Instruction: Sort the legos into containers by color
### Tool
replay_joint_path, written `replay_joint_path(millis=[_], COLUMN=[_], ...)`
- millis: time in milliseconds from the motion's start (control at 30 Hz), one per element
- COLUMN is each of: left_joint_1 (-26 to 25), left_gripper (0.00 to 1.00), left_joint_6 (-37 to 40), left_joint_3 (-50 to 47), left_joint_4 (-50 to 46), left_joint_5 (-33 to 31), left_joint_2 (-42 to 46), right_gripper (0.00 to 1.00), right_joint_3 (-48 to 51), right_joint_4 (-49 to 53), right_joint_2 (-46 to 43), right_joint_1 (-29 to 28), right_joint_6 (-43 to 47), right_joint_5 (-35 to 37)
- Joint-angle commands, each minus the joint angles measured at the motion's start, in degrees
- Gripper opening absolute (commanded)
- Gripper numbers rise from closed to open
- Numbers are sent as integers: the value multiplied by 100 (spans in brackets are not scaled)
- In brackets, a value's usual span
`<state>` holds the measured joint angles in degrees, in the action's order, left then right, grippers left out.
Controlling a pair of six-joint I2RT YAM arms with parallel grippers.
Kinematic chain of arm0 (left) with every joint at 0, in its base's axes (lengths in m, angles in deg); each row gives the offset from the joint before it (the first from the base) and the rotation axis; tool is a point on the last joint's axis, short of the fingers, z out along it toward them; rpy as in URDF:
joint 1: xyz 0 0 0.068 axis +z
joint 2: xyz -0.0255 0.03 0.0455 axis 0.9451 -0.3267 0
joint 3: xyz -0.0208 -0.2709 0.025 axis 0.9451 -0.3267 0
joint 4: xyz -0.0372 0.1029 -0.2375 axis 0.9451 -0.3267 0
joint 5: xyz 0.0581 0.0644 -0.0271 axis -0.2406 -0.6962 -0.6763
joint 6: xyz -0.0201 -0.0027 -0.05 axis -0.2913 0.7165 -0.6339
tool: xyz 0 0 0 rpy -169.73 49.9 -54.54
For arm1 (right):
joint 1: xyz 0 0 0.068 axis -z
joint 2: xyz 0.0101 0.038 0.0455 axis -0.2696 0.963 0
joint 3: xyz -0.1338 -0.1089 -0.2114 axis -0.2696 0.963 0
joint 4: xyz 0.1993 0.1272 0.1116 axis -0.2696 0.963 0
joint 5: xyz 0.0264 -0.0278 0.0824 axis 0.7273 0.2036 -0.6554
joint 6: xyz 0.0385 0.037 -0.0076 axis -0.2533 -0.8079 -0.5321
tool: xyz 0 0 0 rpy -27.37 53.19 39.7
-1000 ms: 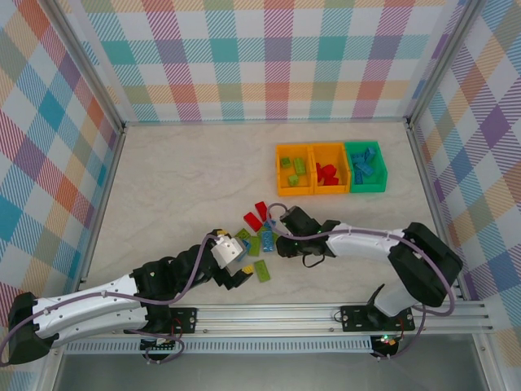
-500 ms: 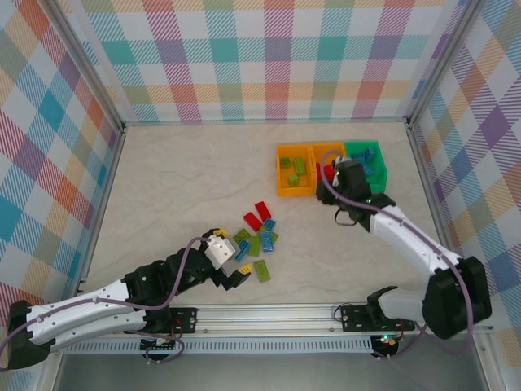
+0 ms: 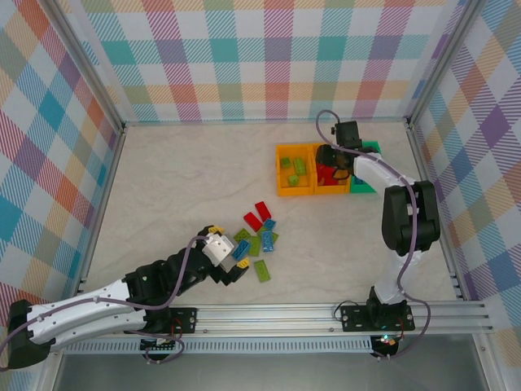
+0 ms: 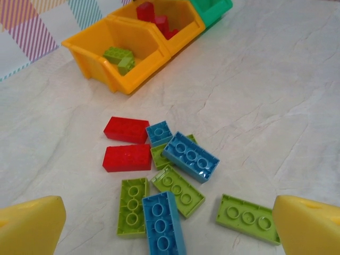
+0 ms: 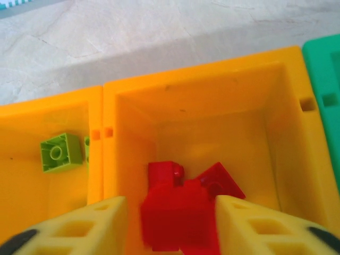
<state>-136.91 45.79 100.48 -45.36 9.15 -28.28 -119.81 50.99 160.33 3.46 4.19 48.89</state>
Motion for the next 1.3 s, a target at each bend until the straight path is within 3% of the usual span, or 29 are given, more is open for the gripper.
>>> replay_joint_path(millis=[0,133,333,433,567,633,800,900,1100,1267], left_joint_1=[-91,-82,181,880,2154,2484,2542,2537,2530,2529], left_gripper=[100,100,100,100,99,99,95,91,73,72], left_joint_6=[-126,-245,-824,-1586,-2891,-3445,-4471,-4827,-5279,-5384], left_joint_3=[27,74,98,247,800,1281,2656,3500,4946,5610], left_joint_4=[137,184,247,32,-311,-515,-837,-1115,-1780,-2163], left_joint_5=[-422,-703,-1388,-803,790,1261,1610,1411,1097,1088], left_joint_2=[-220,-501,-768,-804,-1463,-2104,-3977,-4996,-6646,-7454], right_gripper=[57,59,63,64,65,66,70,71,73,75], right_joint_3=[-188,285,2048,2736,3324,3439,3596,3622,3703,3773], right_joint_4=[215,331,364,895,1792,2241,2843,3013,2940,2867], right_joint_2=[-300,-945,-3060,-4143,-5129,-5354,-5821,-5969,-6149,-6174], right_joint_1=[-11,-10,-291,-922,-1786,-2099,-2537,-2620,-2701,-2708], right_joint_6=[28,-73,-471,-436,-536,-619,-740,-723,-772,-733], right_joint_5=[-125,-471,-1977,-1915,-1885,-1926,-2034,-2065,-2142,-2156])
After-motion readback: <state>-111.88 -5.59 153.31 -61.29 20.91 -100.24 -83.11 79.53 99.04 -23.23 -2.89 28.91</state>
